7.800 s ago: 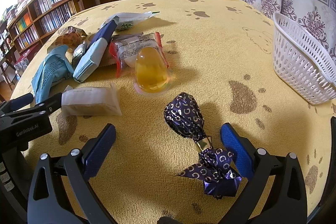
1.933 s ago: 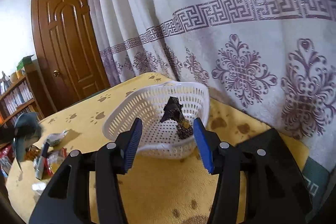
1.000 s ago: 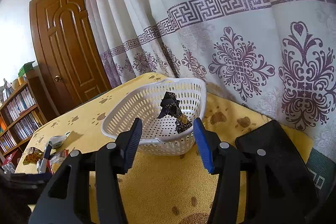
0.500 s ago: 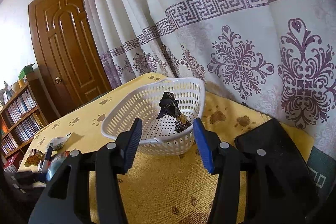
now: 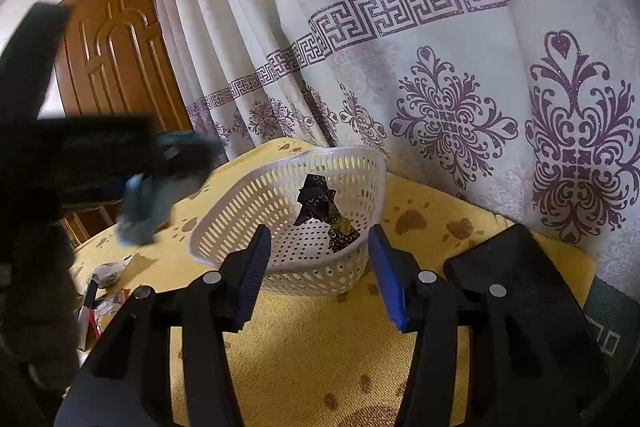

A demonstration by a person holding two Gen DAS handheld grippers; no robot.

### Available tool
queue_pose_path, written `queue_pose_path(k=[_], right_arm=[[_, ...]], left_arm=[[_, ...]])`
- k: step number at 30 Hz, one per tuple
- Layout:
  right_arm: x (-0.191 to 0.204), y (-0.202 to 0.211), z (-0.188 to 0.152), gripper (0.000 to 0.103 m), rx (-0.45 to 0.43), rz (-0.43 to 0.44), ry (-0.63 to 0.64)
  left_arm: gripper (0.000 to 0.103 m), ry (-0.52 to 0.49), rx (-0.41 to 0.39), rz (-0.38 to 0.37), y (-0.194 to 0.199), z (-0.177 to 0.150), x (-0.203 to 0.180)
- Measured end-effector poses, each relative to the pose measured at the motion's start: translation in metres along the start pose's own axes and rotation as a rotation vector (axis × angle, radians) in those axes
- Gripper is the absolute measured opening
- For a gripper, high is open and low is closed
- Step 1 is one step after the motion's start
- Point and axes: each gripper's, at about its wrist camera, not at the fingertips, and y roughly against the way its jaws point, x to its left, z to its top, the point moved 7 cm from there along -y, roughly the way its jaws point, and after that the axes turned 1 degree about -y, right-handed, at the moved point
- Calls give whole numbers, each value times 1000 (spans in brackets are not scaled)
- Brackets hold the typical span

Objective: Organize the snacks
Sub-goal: 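Lower the blue chip bag into the white basket and open the left gripper, then move both grippers back over the snacks on the table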

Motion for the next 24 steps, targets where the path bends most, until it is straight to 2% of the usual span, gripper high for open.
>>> queue_pose_path(k=[3, 4, 5, 6, 16, 24], right_arm=[[0, 0, 0, 52, 2, -1, 2], [0, -1, 0, 52, 3, 0, 2], [0, -1, 0, 52, 3, 0, 3], [1, 0, -1, 52, 3, 0, 4], [1, -1, 0, 52, 0, 0, 4], [1, 1, 1, 52, -5, 0, 1]], left_arm=[[60, 21, 10, -78, -19, 9, -11], [75, 29, 4, -89, -19, 9, -12], [80, 41, -10, -95, -19, 11, -11], [80, 61, -31, -97, -17, 12, -7], [80, 140, -41, -49, 6, 5, 28], [82, 141, -41, -9, 21, -5, 35]])
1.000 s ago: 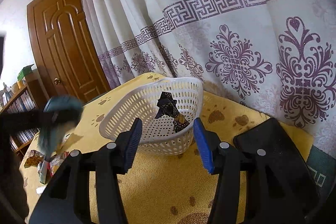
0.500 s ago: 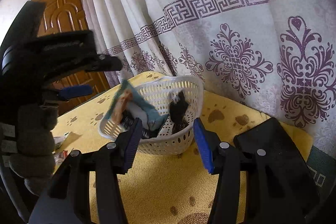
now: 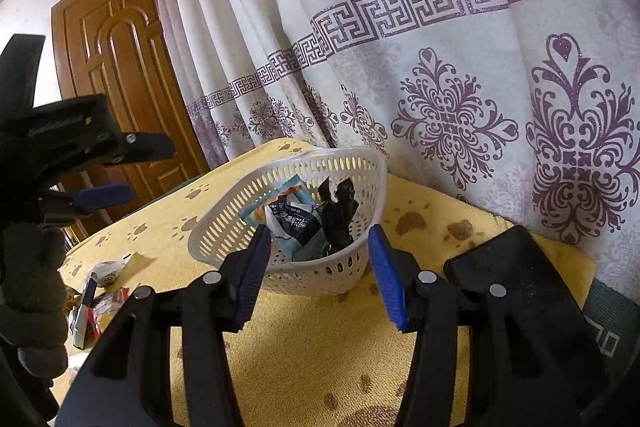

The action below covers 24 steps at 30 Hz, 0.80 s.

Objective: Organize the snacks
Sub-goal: 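Move both grippers back over the snacks on the table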

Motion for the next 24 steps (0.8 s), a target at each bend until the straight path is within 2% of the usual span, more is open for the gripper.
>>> queue_pose_path(k=[6, 12, 24], right_arm=[[-3, -1, -1, 52, 10, -5, -15], [-4, 0, -2, 52, 6, -23, -17], [9, 5, -1, 52, -10, -69, 57]], left_arm=[[85, 45, 1, 18, 13, -6, 14], [85, 71, -15, 84, 35, -17, 40], [85, 197, -27, 253, 98, -59, 139]])
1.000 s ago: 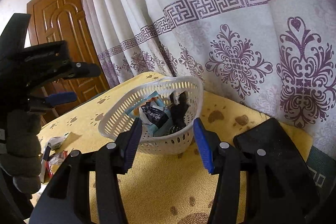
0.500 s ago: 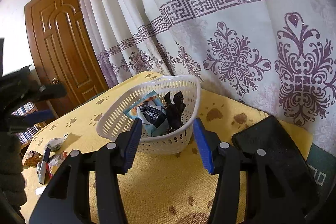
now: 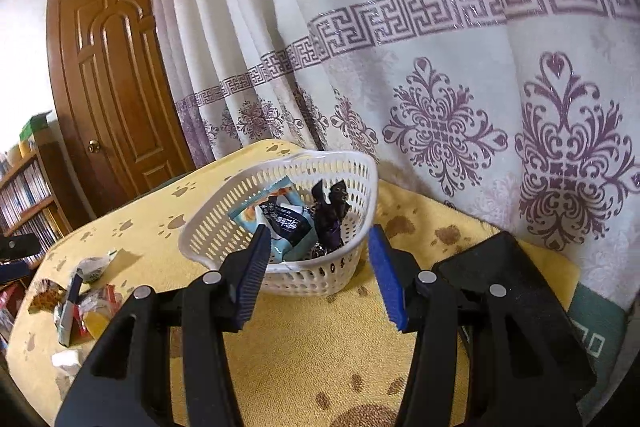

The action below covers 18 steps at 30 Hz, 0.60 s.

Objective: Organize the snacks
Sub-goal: 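Move both grippers back over the snacks on the table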

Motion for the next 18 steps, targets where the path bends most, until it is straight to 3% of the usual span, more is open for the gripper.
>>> queue_pose_path(k=[5, 15, 18], right_arm=[[20, 3, -13, 52, 76, 78, -11], [100, 16, -47, 52, 171, 240, 130], [121, 18, -58, 52, 196, 277, 174]], left_arm=[[85, 69, -6, 52, 13, -8, 46], [85, 146, 15, 119, 18, -34, 107], [81, 156, 42, 121, 9, -44, 115]])
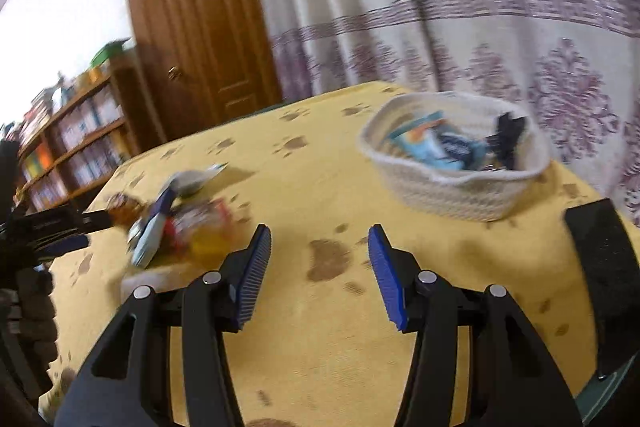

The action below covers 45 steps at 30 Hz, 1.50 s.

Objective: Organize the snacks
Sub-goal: 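Move both grippers back over the snacks on the table, then grasp the small silver-wrapped candy with the left gripper, then grasp the translucent packaged bar with the right gripper while the left holds the silver candy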

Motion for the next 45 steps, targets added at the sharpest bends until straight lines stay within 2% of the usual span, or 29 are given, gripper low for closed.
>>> queue_pose_path(k=[5, 9, 10, 13, 16, 17, 19, 22, 25, 32, 36, 40, 43, 45], right_arm=[[22, -3, -9, 52, 16, 22, 58], [26, -5, -12, 52, 25, 21, 72], [25, -6, -13, 52, 32, 20, 71], [24, -7, -13, 52, 40, 21, 69], [25, -10, -14, 52, 46, 22, 76], [26, -10, -14, 52, 47, 23, 77], [28, -11, -15, 52, 53, 26, 77], [30, -13, -16, 52, 61, 27, 77], [32, -16, -17, 52, 77, 42, 66], [47, -21, -21, 52, 124, 98, 44], [58, -23, -24, 52, 148, 127, 42], [73, -27, -29, 52, 190, 180, 44], [88, -33, -32, 52, 229, 228, 49], [98, -38, -33, 58, 260, 262, 52]], left_arm=[[79, -1, 55, -19, -23, -10, 4], [79, 26, 68, -44, -40, -6, 6], [78, 32, 72, -48, -45, -4, 7], [65, 48, 91, -58, -60, 1, 9], [62, 73, 85, -81, -67, 6, 12], [55, 81, 82, -90, -68, 6, 12], [48, 84, 79, -101, -68, 5, 14], [45, 82, 75, -120, -63, 2, 16], [32, 85, 60, -155, -52, -2, 15], [23, 60, 8, -139, -21, -11, 19], [22, 35, 12, -116, -12, -24, 24], [22, 33, 43, -95, -11, -38, 31], [22, 39, 36, -93, -6, -40, 36], [23, 33, 24, -82, -2, -41, 38]])
